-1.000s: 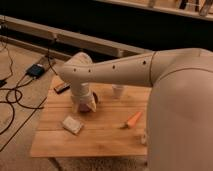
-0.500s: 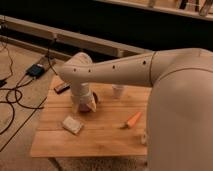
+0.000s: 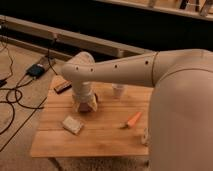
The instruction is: Place the ceramic cup in the ceramic bowl
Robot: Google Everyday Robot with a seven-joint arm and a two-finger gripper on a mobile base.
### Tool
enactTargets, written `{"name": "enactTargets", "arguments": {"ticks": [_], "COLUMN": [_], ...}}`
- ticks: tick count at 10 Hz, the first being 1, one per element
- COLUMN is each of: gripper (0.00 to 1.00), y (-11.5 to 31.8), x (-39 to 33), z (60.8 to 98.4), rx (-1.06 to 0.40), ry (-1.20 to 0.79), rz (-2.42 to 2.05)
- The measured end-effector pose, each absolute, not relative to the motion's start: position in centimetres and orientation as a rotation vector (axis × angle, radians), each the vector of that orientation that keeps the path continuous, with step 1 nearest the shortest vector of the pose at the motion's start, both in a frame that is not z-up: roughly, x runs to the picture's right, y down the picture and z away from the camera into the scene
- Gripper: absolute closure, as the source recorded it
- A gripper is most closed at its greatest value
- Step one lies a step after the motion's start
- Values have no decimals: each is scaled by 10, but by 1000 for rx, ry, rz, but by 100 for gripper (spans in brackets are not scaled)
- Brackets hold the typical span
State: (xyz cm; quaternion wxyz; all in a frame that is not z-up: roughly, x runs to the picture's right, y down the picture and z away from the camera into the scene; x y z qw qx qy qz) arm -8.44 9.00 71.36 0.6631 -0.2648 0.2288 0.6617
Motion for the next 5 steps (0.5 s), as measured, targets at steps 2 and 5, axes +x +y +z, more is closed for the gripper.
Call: {"name": "enactTargets", "arguments": {"ticks": [2, 5], "gripper": [35, 35], "y": [69, 42], "x": [-56, -10], "z": [728, 751], "rx": [-602, -599], "ry": [482, 452], "rz": [1535, 1549]}}
